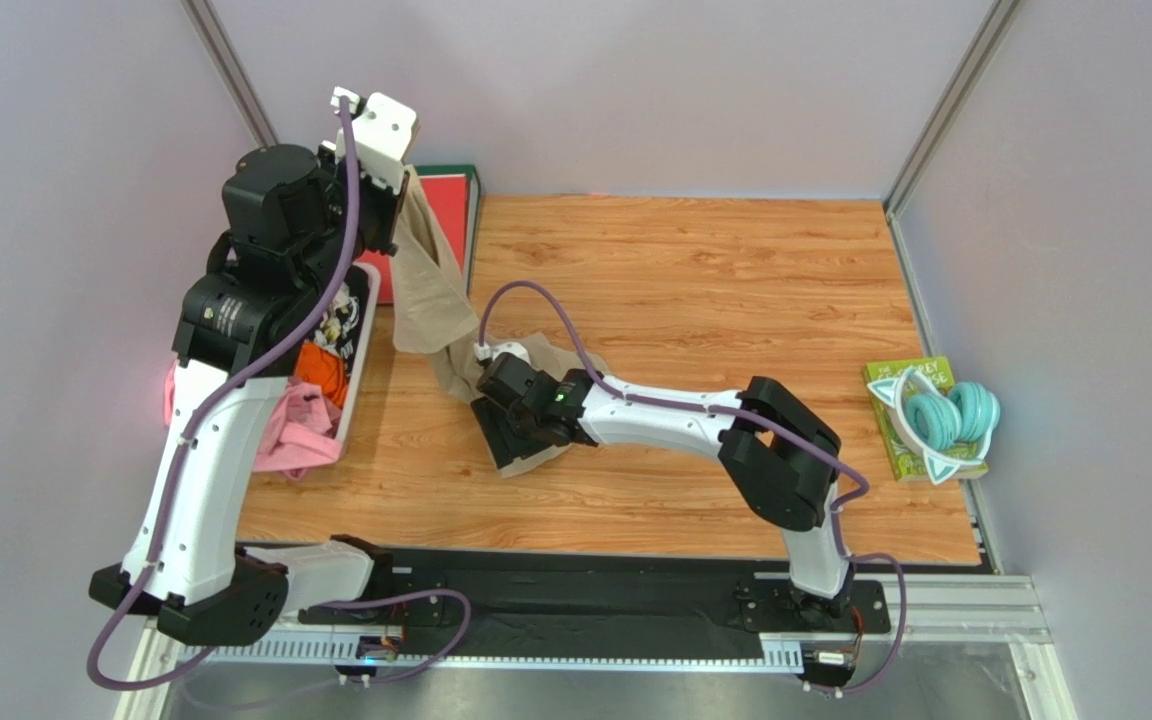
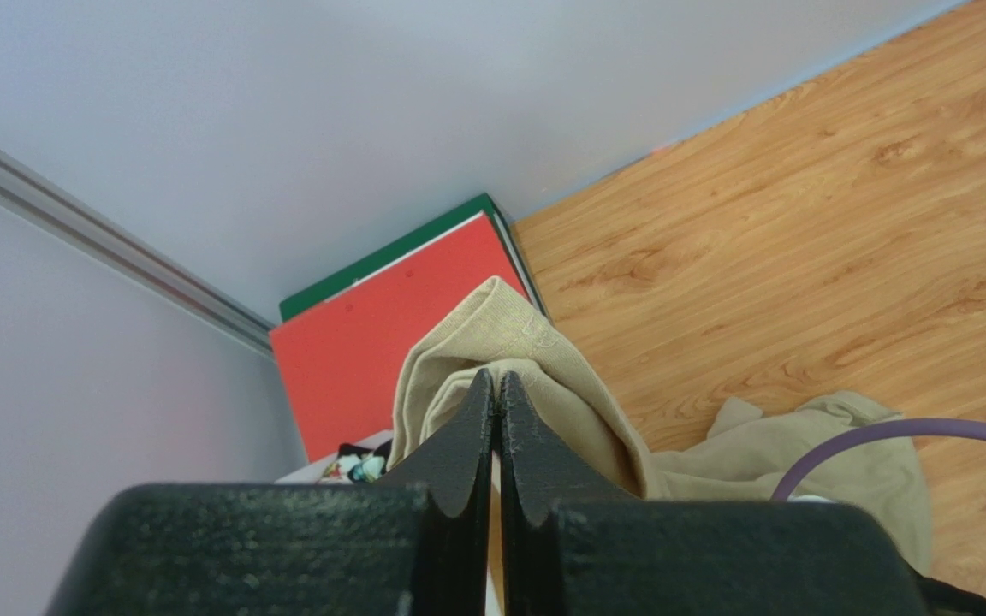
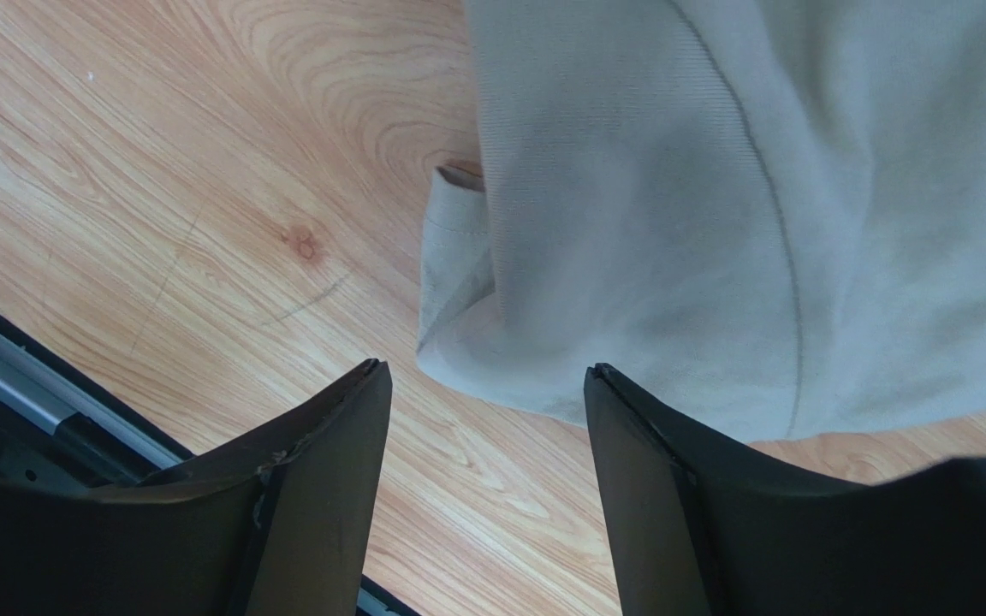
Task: Fold and stack the t-shirts
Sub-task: Move the tshirt to the center of the board
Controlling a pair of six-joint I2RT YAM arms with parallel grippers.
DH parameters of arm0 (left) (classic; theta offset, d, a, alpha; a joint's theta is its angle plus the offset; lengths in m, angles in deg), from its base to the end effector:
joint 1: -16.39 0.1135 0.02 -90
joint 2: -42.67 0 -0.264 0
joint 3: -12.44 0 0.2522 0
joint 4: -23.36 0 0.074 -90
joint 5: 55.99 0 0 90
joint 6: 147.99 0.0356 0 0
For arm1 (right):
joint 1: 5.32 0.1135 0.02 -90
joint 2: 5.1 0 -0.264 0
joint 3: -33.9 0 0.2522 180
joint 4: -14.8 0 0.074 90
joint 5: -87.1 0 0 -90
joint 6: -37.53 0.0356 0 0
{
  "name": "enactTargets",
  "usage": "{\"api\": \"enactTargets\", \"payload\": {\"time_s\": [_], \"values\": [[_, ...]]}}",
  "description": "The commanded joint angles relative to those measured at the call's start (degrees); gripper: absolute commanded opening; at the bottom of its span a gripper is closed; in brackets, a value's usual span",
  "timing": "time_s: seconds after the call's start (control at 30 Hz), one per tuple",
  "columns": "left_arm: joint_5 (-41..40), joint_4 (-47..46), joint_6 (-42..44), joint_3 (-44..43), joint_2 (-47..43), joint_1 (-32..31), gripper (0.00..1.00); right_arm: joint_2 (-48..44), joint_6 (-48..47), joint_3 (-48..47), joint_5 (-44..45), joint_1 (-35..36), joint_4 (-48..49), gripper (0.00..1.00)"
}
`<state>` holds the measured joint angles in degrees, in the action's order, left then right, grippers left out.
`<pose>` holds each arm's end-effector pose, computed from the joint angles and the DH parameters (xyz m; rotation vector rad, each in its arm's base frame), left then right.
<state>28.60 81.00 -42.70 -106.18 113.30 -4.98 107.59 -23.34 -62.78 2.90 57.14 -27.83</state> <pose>0.1960 -0.0731 0.5316 0.4805 1.6707 0.0042 0.1979 0.3718 0.1941 -0.7252 2.5543 0.4405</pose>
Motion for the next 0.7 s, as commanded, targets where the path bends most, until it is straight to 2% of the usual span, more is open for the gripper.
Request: {"api": "enactTargets", "payload": {"time_s": [0.0,0.03,0.07,0.17,0.27,0.33,0.53,0.67], "values": [[0.66,-3.01,-0.17,0.36,-1.28,0.01,0.00,1.22,0.76,-2.78,-1.93,0.30,2.41,0.59],[0.58,-3.18,-0.17,0.36,-1.28,0.01,0.00,1.31,0.93,-2.69,-2.02,0.21,2.41,0.57],[0.58,-3.27,-0.17,0.44,-1.46,0.01,0.00,1.48,1.11,-2.60,-2.11,0.30,2.58,0.49],[0.66,-3.36,0.00,0.45,-1.37,0.01,0.00,1.75,1.55,-2.16,-2.64,0.21,3.02,0.34],[0.84,-3.36,-0.08,0.53,-1.46,0.01,0.00,2.28,1.73,-1.90,-2.64,0.30,3.11,0.31],[1.10,-3.36,-0.17,0.45,-1.55,0.01,0.00,2.36,1.64,-1.73,-2.29,0.21,3.11,0.32],[1.98,-2.92,-0.17,0.36,-1.81,0.01,0.00,3.42,1.72,-1.99,-0.71,0.21,2.58,0.49],[2.51,-2.83,-0.08,0.71,-2.16,0.01,0.00,5.00,1.99,-3.56,0.35,0.39,1.88,0.50]]}}
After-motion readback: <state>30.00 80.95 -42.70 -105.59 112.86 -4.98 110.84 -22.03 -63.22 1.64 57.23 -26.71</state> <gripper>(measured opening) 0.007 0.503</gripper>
